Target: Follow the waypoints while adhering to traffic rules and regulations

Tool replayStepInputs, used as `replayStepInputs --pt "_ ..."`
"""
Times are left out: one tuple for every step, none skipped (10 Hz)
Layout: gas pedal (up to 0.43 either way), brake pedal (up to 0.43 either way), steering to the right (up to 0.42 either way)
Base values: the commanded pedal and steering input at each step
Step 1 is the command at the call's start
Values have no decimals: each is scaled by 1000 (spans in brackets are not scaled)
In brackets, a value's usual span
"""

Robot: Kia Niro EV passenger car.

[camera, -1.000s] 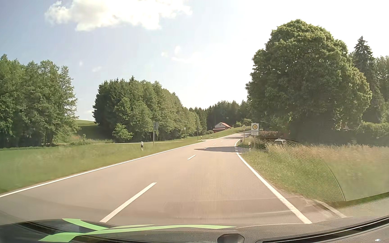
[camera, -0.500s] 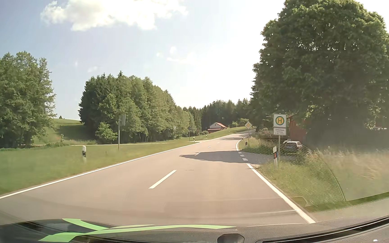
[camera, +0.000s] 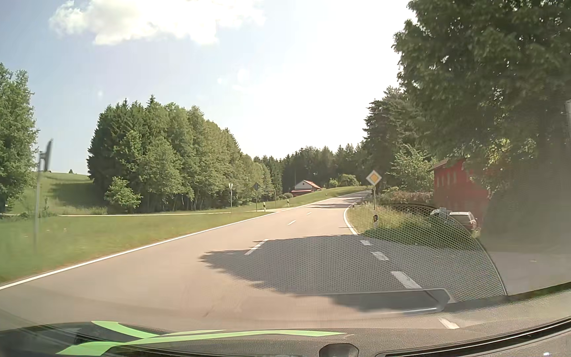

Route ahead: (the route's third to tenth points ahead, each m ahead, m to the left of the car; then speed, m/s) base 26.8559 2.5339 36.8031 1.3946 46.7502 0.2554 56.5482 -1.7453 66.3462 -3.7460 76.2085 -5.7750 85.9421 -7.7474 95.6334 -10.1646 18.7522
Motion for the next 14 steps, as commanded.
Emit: replayStepInputs --pt "98 0 16" --pt "98 0 16" --pt "98 0 16" --pt "98 0 16" --pt "110 0 15" --pt "110 0 14" --pt "110 0 12" --pt "110 0 12" --pt "118 0 12" --pt "118 0 12" --pt "130 0 12" --pt "138 0 12" --pt "150 0 12" --pt "150 0 13"
